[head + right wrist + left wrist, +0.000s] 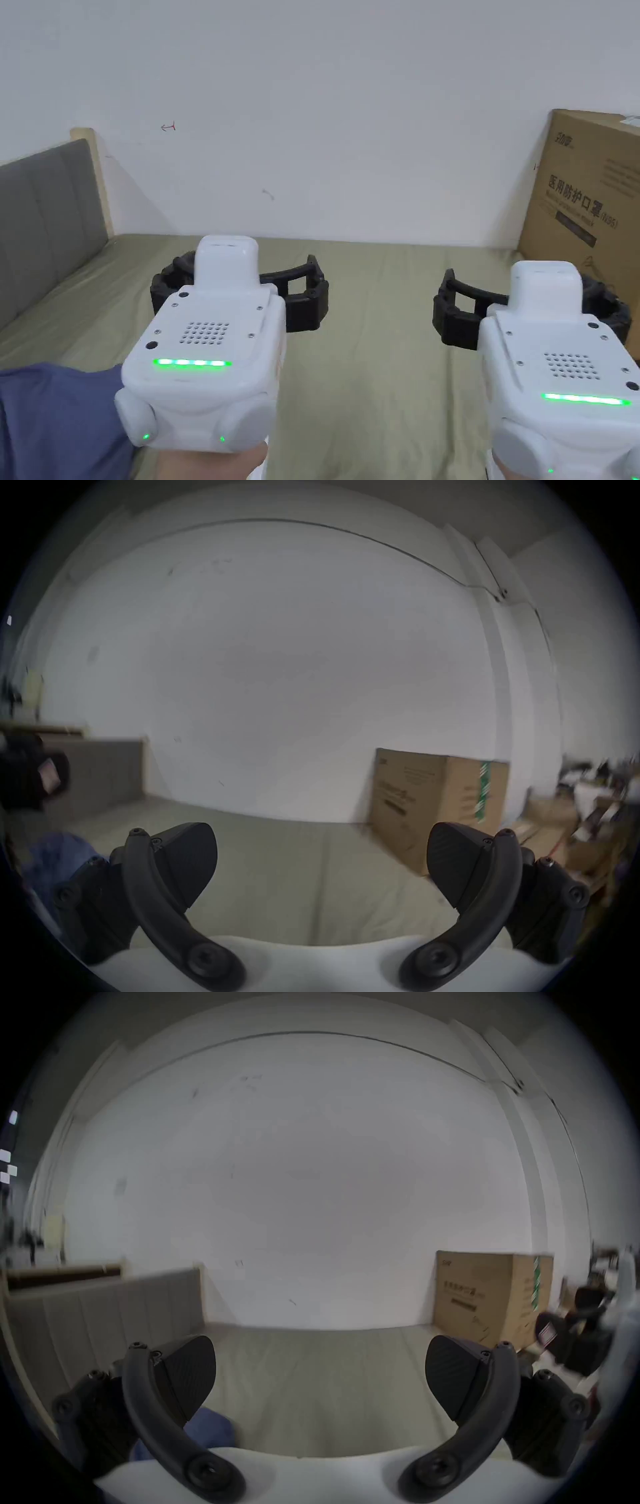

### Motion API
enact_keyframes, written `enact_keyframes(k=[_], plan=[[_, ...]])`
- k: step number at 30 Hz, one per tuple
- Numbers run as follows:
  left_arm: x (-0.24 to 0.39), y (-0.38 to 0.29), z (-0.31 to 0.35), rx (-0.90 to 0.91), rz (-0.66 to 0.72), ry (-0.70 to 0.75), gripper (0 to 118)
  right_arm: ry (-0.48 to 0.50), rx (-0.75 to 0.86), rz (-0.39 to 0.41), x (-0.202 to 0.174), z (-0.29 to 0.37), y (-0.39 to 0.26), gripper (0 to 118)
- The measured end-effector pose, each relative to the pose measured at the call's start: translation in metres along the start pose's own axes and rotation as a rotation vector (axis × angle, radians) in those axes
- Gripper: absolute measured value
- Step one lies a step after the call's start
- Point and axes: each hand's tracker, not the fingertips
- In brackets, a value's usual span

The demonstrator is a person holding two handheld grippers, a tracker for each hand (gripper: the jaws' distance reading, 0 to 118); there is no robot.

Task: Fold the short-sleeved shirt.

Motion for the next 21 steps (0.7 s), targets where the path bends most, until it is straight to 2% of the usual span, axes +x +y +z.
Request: enact_keyframes(k=[1,2,3,4,5,6,7,8,9,10,11,12,13,14,15,17,18,19,20,21], plan=[[0.011,0.002,0.002,0.045,-0.135,0.020,118,0.053,-0.010,-0.166,0.011,-0.002,0.000,118],[0.024,0.000,0.005,0.091,-0.301,0.045,118,0.117,-0.037,-0.372,0.024,-0.005,-0.003,118],[0.043,-0.005,0.009,0.152,-0.565,0.102,118,0.185,-0.094,-0.645,0.043,-0.013,-0.011,118],[0.062,-0.024,0.010,0.229,-0.861,0.168,118,0.206,-0.161,-0.964,0.063,-0.018,-0.024,118],[0.075,-0.046,0.010,0.335,-1.192,0.229,118,0.184,-0.226,-1.306,0.078,-0.023,-0.047,118],[0.081,-0.072,0.008,0.442,-1.503,0.273,118,0.127,-0.281,-1.667,0.088,-0.025,-0.079,118],[0.081,-0.082,0.012,0.529,-1.698,0.252,118,0.024,-0.333,-1.962,0.090,-0.022,-0.109,118],[0.080,-0.083,0.016,0.548,-1.719,0.196,118,-0.107,-0.415,-2.176,0.090,-0.015,-0.132,118],[0.082,-0.075,0.022,0.489,-1.584,0.133,118,-0.249,-0.522,-2.272,0.087,-0.007,-0.142,118],[0.084,-0.059,0.026,0.377,-1.331,0.085,118,-0.289,-0.564,-2.187,0.088,-0.004,-0.144,118],[0.078,-0.043,0.024,0.264,-1.077,0.077,118,-0.272,-0.566,-2.098,0.090,-0.006,-0.143,118],[0.070,-0.024,0.022,0.162,-0.801,0.081,118,-0.095,-0.463,-1.728,0.089,-0.013,-0.130,118],[0.057,-0.009,0.019,0.086,-0.572,0.057,118,-0.042,-0.386,-1.418,0.091,-0.017,-0.107,118],[0.038,0.002,0.015,0.010,-0.302,0.015,118,-0.018,-0.302,-1.141,0.087,-0.019,-0.083,118],[0.023,0.004,-0.002,-0.036,-0.133,0.013,118,0.003,-0.230,-0.868,0.079,-0.020,-0.061,118],[0.003,0.003,-0.007,-0.050,0.037,-0.056,118,0.047,-0.073,-0.342,0.052,-0.017,-0.014,118],[0.001,0.000,-0.008,-0.053,0.013,-0.060,118,0.069,-0.005,-0.134,0.038,-0.011,-0.006,118],[0.001,-0.005,-0.007,-0.041,-0.010,-0.053,118,0.074,0.015,-0.002,0.028,-0.008,0.001,118],[0.000,-0.008,-0.004,-0.014,-0.032,-0.033,118,0.074,0.020,0.063,0.020,-0.005,0.004,118],[-0.001,-0.009,-0.002,0.013,-0.034,-0.032,118,0.084,0.030,0.005,0.017,-0.003,0.007,118]])
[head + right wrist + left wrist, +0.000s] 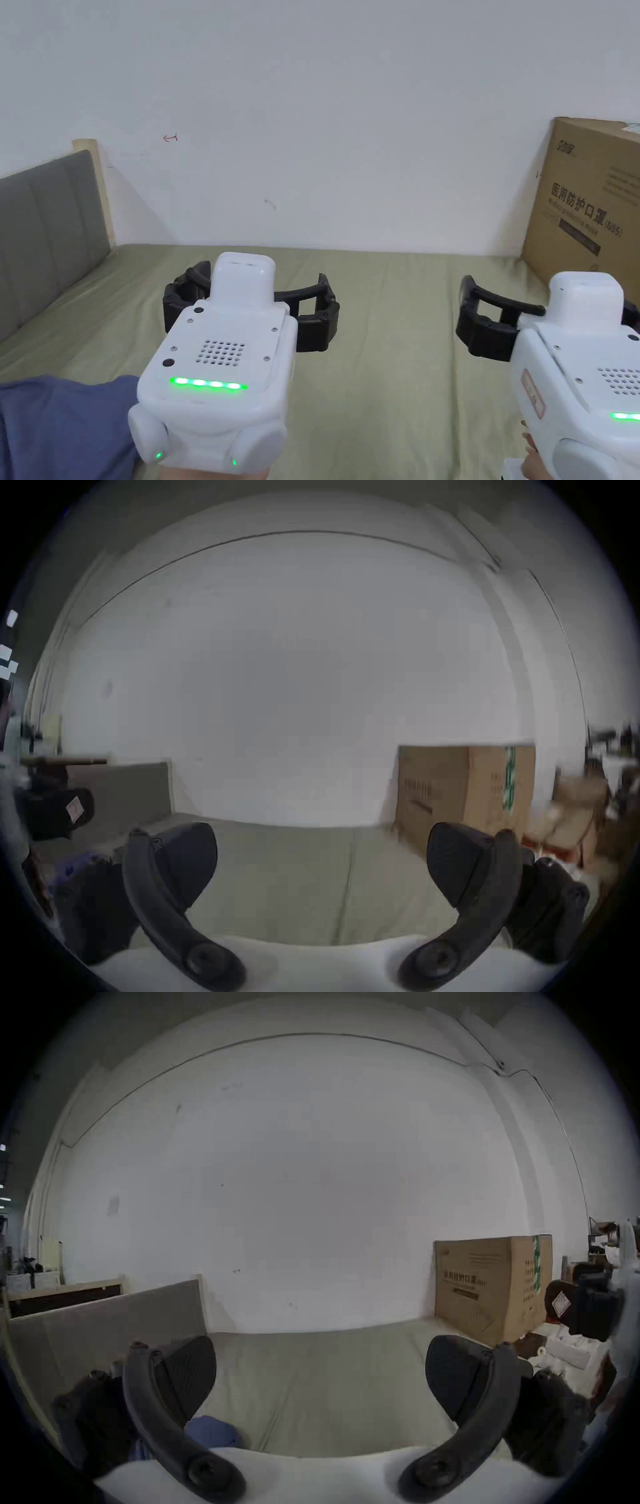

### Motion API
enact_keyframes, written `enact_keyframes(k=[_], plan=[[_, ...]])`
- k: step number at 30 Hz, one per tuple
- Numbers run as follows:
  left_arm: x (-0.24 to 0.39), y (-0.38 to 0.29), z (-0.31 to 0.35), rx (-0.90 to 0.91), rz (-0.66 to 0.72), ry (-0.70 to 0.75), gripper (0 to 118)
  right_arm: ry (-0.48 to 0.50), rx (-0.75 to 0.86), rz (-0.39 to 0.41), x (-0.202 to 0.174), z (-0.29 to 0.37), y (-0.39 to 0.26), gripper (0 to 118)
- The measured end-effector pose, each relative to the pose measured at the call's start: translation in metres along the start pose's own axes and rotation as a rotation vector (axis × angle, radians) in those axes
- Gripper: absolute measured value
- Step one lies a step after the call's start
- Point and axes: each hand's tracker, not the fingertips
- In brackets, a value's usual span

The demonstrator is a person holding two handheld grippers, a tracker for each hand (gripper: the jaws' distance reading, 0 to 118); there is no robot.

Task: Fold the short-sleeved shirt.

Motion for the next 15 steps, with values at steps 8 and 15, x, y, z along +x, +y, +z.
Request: enact_keyframes(k=[8,15], plan=[[0.001,0.006,0.002,0.034,0.004,0.024,118,-0.033,-0.045,-0.049,-0.004,0.001,-0.006,118],[0.002,0.009,0.004,0.027,0.008,-0.032,118,-0.079,-0.056,-0.141,0.009,0.003,-0.008,118]])
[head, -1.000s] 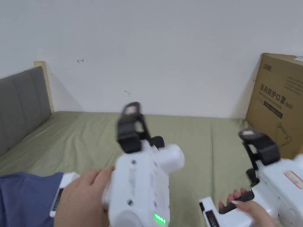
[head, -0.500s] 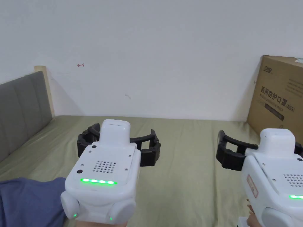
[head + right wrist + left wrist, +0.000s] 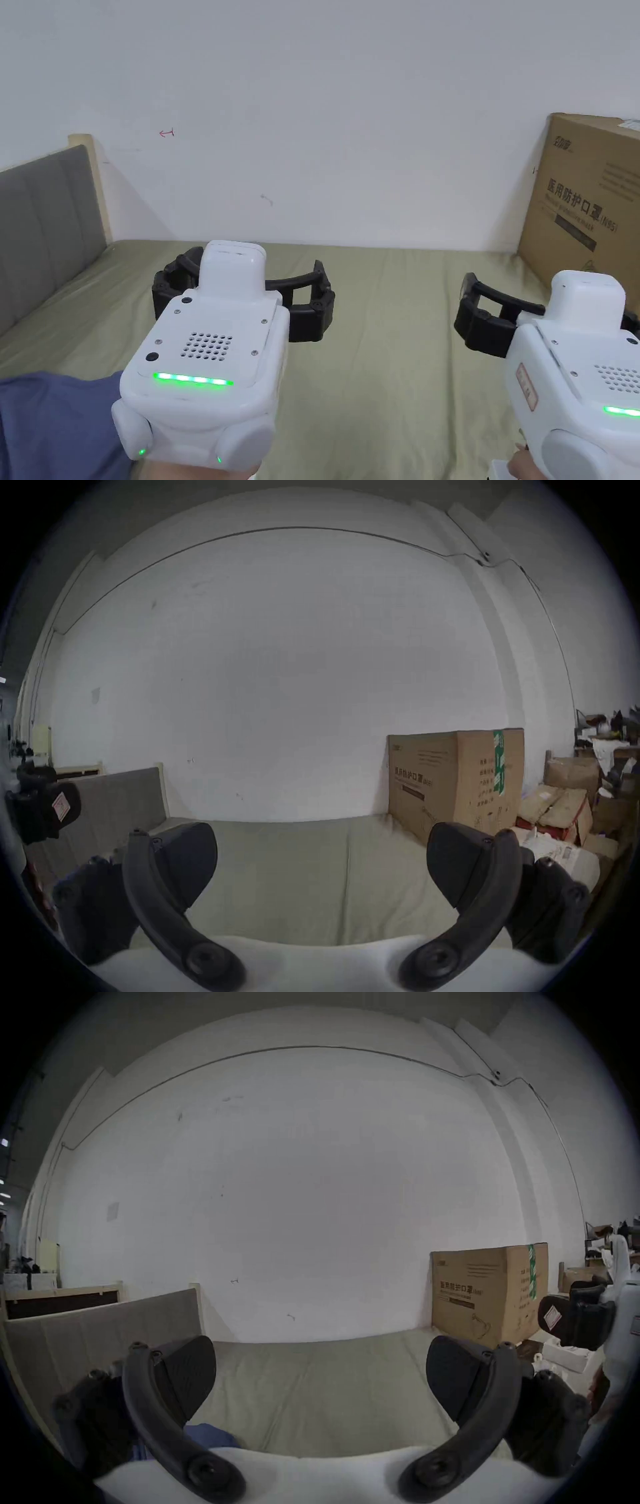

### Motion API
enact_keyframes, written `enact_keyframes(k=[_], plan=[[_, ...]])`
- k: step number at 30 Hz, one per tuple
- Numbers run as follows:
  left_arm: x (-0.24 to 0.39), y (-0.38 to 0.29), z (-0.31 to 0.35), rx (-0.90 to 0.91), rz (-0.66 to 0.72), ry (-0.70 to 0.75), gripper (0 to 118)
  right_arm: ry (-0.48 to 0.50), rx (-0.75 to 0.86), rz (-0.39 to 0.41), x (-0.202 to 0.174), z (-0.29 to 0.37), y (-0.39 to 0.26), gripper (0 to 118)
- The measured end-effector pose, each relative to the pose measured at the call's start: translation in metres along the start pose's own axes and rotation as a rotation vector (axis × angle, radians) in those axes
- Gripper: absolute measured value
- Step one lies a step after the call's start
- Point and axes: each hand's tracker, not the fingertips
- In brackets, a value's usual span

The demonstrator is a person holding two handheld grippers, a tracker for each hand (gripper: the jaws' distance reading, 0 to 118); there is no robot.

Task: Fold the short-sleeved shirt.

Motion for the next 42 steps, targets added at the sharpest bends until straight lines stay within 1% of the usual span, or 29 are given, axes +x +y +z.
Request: enact_keyframes(k=[2,4,6,9,19,26,27,28,29,30,31,32,33,34,35,36,39,40,42], plan=[[0.001,0.000,0.000,0.000,0.006,-0.001,118,0.004,-0.020,-0.010,0.004,-0.002,0.002,118],[0.000,0.000,0.000,0.003,0.014,0.001,118,-0.018,-0.042,0.022,0.001,-0.002,0.002,118],[0.001,0.000,0.000,0.000,0.024,-0.002,118,-0.013,-0.032,0.036,0.001,-0.001,0.001,118],[0.001,0.000,0.000,-0.009,0.028,0.002,118,-0.035,-0.023,0.066,-0.003,0.001,0.001,118],[0.003,-0.005,0.001,-0.028,0.017,0.005,118,-0.014,-0.045,0.053,0.000,0.003,-0.002,118],[0.003,-0.004,-0.003,-0.042,0.024,0.001,118,-0.019,-0.036,0.062,-0.002,0.005,-0.002,118],[0.003,-0.003,-0.003,-0.046,0.019,0.003,118,-0.024,-0.037,0.070,-0.002,0.005,-0.001,116],[0.003,-0.003,-0.003,-0.056,0.009,0.007,116,-0.027,-0.036,0.075,-0.003,0.005,-0.001,112],[0.004,-0.002,-0.003,-0.069,-0.007,0.013,109,-0.025,-0.036,0.077,-0.003,0.007,-0.001,99],[0.005,-0.003,-0.003,-0.072,-0.012,0.005,75,-0.017,-0.030,0.076,-0.003,0.008,-0.001,55],[0.005,-0.004,-0.003,-0.074,-0.017,-0.003,28,-0.018,-0.030,0.077,-0.003,0.008,-0.001,10],[0.006,-0.005,-0.005,-0.092,-0.030,-0.002,0,-0.037,-0.054,0.078,-0.002,0.005,-0.001,0],[0.008,-0.008,-0.009,-0.159,-0.067,0.018,0,-0.059,-0.072,0.079,0.000,0.003,-0.002,0],[0.007,-0.006,-0.008,-0.124,-0.043,0.030,0,-0.025,-0.075,0.031,0.004,0.003,-0.004,0],[0.006,-0.007,-0.008,-0.139,0.000,-0.020,0,0.020,-0.093,-0.007,0.009,0.002,-0.005,0],[0.005,-0.006,-0.008,-0.141,0.024,-0.042,0,0.014,-0.095,-0.012,0.009,0.002,-0.005,0],[0.008,-0.006,-0.008,-0.138,-0.007,-0.008,0,-0.003,-0.074,0.005,0.011,0.007,-0.008,0],[0.008,-0.006,-0.009,-0.138,-0.010,-0.010,0,-0.009,-0.076,0.019,0.010,0.005,-0.008,0],[0.011,-0.003,-0.011,-0.141,-0.012,-0.019,0,-0.005,-0.085,0.021,0.011,0.005,-0.008,0]])
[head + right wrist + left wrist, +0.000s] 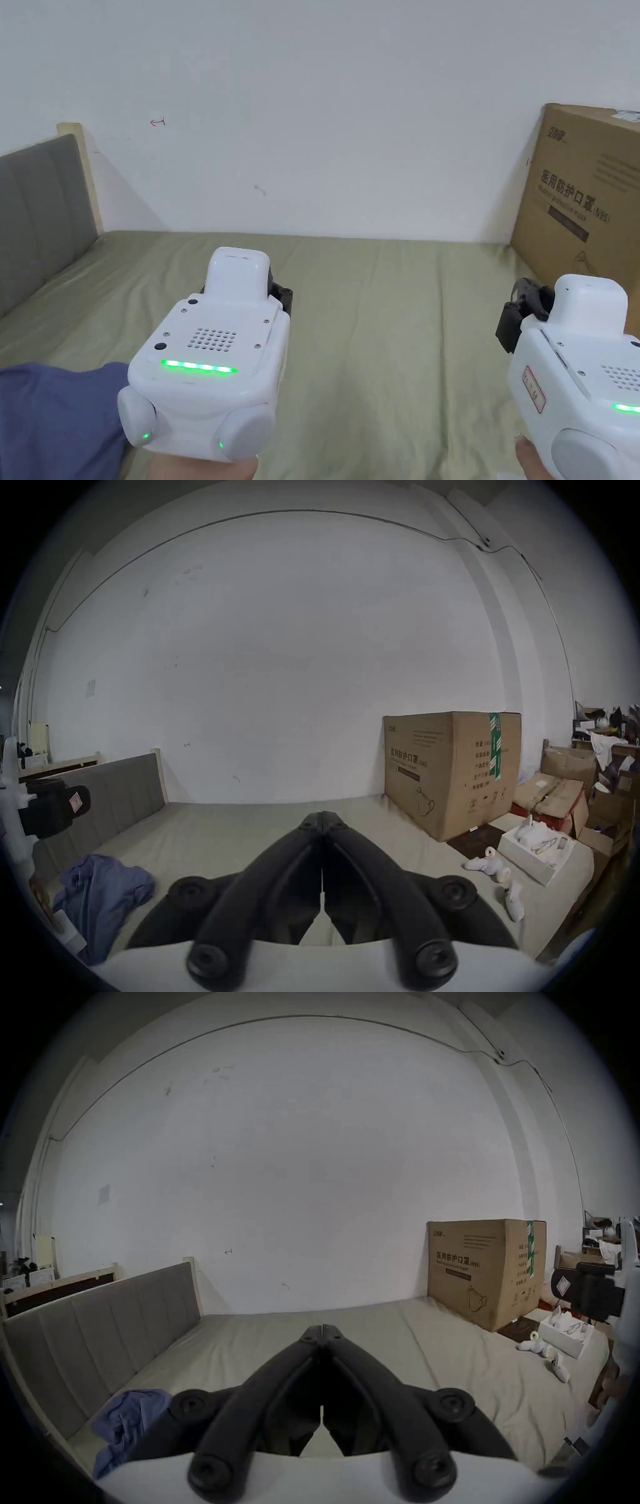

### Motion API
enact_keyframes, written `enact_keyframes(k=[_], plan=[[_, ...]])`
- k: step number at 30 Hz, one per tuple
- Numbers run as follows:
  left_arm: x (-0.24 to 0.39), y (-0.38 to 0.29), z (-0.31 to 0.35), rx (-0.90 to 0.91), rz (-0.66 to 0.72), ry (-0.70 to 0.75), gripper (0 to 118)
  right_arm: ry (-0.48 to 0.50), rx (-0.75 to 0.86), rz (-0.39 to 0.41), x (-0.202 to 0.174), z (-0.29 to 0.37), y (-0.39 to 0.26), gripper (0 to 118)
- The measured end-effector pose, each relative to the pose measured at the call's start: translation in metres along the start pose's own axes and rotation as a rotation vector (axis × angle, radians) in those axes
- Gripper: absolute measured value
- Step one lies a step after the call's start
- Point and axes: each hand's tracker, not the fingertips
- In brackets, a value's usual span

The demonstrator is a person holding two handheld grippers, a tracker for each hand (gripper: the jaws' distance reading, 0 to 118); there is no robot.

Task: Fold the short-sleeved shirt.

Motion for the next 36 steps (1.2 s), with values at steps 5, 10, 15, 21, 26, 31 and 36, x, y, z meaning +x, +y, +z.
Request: enact_keyframes(k=[5,10,15,21,26,31,36], plan=[[-0.006,-0.007,-0.002,0.002,0.008,-0.015,0,-0.010,-0.015,0.001,-0.005,-0.002,-0.003,0],[-0.042,-0.015,0.007,-0.049,0.011,0.054,0,0.069,-0.044,0.011,-0.045,-0.013,-0.012,0],[-0.125,-0.022,0.042,-0.054,0.035,0.237,0,0.282,-0.052,0.081,-0.132,-0.017,-0.017,0],[-0.187,-0.042,0.079,-0.083,0.076,0.421,0,0.426,-0.062,0.081,-0.191,-0.014,-0.024,0],[-0.202,-0.052,0.084,-0.089,0.064,0.417,0,0.454,-0.100,0.083,-0.193,-0.021,-0.027,0],[-0.267,-0.068,0.044,-0.365,0.157,0.377,0,0.470,-0.188,0.094,-0.174,-0.030,-0.034,0],[-0.356,-0.138,-0.019,-0.795,0.457,0.308,0,0.456,-0.299,0.143,-0.154,-0.046,-0.053,0]])
